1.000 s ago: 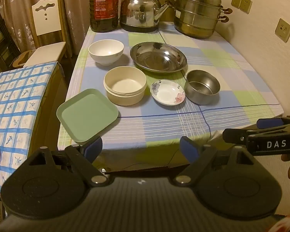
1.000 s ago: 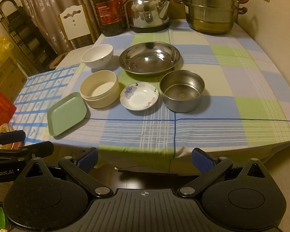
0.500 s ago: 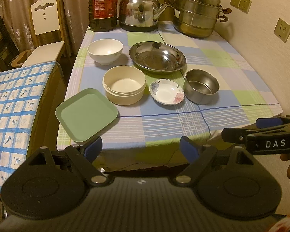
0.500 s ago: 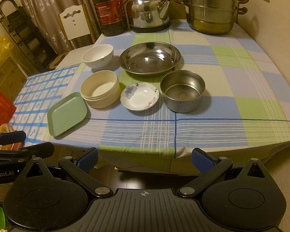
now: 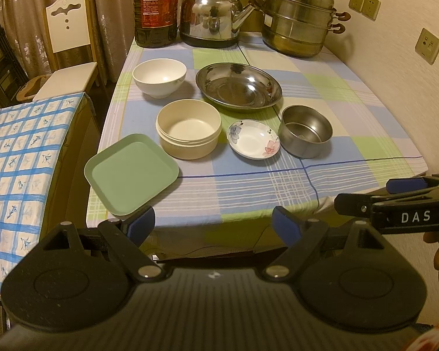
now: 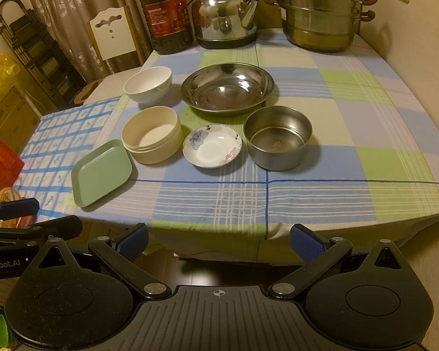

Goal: Organize plates and bowls

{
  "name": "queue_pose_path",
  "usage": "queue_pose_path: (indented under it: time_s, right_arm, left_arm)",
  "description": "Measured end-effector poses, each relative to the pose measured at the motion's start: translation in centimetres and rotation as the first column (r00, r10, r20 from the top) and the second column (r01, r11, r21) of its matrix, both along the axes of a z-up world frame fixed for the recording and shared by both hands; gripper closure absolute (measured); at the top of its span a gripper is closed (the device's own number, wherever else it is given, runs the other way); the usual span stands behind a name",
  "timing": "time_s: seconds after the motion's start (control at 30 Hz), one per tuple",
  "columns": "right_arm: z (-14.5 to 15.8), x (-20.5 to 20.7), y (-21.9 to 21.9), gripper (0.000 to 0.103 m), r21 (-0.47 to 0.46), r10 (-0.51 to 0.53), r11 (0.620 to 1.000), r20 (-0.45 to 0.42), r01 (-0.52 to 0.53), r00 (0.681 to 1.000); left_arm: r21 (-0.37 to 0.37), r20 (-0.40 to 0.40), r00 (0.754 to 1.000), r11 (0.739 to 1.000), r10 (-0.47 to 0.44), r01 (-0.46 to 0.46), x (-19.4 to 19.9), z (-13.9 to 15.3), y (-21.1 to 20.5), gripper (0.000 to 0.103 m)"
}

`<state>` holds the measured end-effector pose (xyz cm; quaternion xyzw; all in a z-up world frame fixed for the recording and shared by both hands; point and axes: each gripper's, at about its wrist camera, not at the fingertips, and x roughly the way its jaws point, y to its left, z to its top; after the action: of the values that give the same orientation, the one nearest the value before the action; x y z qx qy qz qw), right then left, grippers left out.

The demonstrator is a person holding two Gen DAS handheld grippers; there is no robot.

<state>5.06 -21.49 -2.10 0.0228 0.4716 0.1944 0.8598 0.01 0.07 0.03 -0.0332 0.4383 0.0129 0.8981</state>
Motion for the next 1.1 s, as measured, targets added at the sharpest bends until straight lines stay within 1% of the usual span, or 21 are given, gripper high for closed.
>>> queue_pose_path:
  time_s: [1.1]
  right_arm:
    - [-0.34,0.36,0.82,0.001,0.0,0.004,1.0,-0.003,-0.004,1.0]
  left_arm:
    - [-0.003,-0.003,1.0,1.0,0.002,-0.002,-0.75,-0.21,-0.05,0.017]
